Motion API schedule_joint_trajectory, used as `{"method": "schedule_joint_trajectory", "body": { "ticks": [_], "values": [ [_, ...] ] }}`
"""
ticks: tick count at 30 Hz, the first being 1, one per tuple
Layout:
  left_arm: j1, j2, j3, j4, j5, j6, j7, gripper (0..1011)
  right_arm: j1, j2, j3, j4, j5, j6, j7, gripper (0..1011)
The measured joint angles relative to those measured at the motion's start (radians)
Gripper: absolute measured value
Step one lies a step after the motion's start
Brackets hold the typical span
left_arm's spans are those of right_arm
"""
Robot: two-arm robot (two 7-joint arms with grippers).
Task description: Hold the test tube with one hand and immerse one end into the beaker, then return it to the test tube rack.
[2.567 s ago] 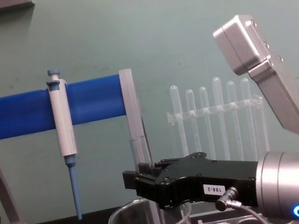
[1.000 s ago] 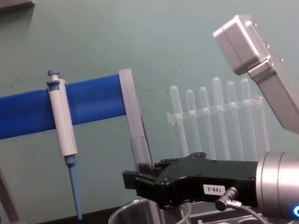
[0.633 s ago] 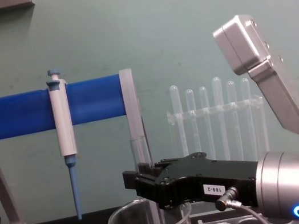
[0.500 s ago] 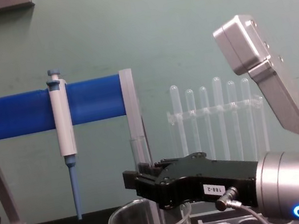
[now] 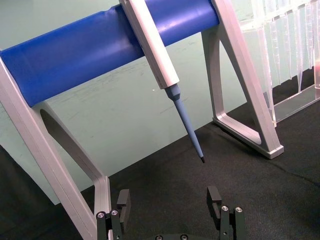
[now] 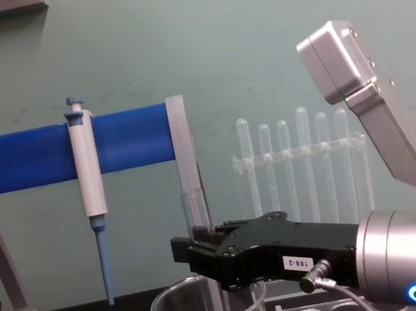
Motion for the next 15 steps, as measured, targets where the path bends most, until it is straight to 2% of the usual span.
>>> {"method": "schedule_joint_trajectory", "body": {
  "ticks": [15],
  "values": [
    [0.0, 0.0, 0.0, 0.0, 0.0, 0.0, 0.0, 1000, 0.0, 0.0, 0.0, 0.0, 0.0, 0.0, 0.0, 225]
  ]
}}
